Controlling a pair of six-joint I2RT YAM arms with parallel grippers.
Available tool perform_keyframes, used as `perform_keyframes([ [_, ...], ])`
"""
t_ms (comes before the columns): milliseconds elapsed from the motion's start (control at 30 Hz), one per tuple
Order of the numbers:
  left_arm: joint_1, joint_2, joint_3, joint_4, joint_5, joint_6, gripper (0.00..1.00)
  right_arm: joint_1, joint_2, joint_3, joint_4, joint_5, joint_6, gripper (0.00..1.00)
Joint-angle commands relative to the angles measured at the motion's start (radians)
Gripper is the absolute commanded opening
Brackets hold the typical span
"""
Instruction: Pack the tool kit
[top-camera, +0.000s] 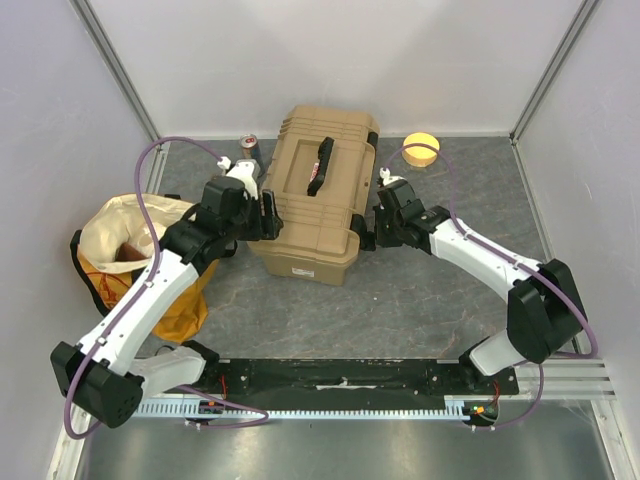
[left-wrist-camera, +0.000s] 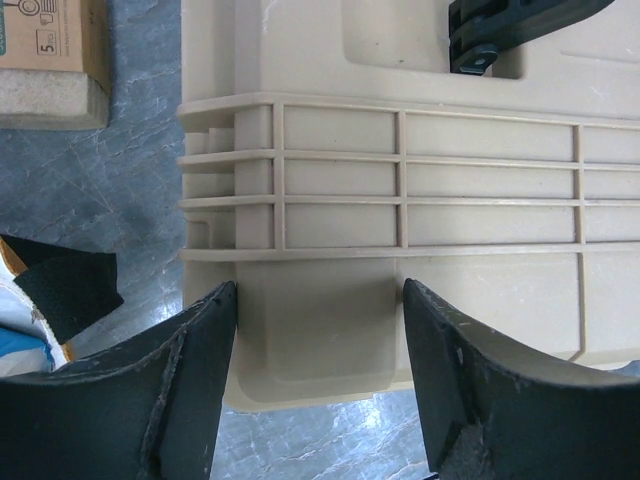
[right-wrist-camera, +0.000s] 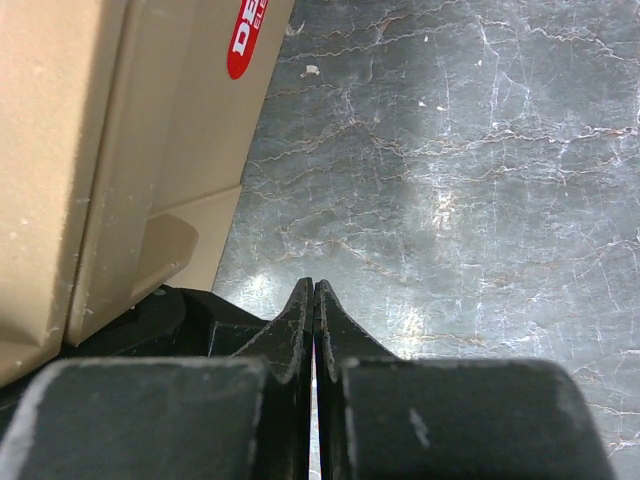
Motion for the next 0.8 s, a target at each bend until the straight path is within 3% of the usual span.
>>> perform_keyframes([
  [0,-0.02,0.043,-0.097,-0.068,0.183,0.001,0.69,0.017,0.017,0.069,0.077,-0.088,0.012,0.0],
  [167,-0.02,0.043,-0.132,-0.028,0.251,-0.017,0.65,0.051,0.045,0.067,0.14,-0.137,0.046,0.0],
  [300,-0.021,0.042,-0.206,0.1,0.419,-0.063,0.63,0.072,0.063,0.044,0.212,-0.153,0.087,0.0],
  [467,-0.026,0.055,-0.273,0.202,0.514,-0.108,0.61,0.104,0.036,-0.015,0.366,-0.14,0.183,0.0],
  [767,-0.032,0.057,-0.343,0.309,0.588,-0.178,0.59,0.126,0.033,-0.103,0.601,-0.119,0.272,0.0],
])
